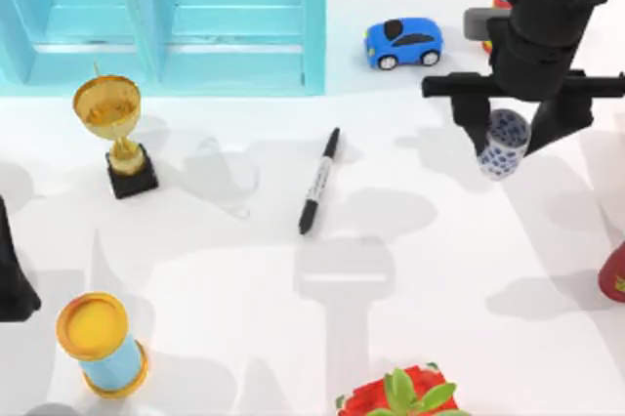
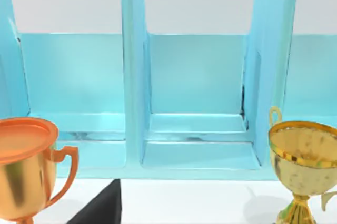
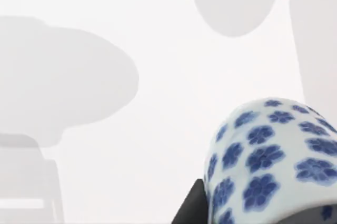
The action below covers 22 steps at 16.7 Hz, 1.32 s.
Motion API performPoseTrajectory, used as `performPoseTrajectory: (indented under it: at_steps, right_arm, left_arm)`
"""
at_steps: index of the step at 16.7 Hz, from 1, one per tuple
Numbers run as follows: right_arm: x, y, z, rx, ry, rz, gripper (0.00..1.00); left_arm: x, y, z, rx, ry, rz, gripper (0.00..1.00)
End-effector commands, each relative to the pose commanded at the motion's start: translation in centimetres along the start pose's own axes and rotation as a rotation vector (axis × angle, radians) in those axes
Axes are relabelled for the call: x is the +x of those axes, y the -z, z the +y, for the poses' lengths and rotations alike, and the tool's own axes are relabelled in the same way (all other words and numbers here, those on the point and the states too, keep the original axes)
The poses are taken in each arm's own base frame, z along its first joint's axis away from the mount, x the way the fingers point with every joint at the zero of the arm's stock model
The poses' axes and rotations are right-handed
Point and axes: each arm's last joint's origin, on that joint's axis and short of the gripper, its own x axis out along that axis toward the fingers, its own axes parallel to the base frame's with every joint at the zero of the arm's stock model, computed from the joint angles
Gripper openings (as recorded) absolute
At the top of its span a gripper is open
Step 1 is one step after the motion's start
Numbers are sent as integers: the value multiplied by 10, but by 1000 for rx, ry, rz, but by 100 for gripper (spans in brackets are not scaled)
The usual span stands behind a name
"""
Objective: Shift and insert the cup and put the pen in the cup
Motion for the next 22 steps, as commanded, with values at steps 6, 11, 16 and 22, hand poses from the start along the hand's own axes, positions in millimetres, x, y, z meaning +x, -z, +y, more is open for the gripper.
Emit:
performPoseTrajectory:
  at_steps: [6,11,16,22]
  right_arm:
    - [35,-1,2,-6,-2,-6,0]
    - [45,0,2,-6,0,-2,0]
    - [45,0,2,-6,0,-2,38]
    - [45,0,2,-6,0,-2,83]
  left_arm:
    - [0,0,0,0,0,0,100]
    - [0,0,0,0,0,0,100]
    - [0,0,0,0,0,0,100]
    - [0,0,0,0,0,0,100]
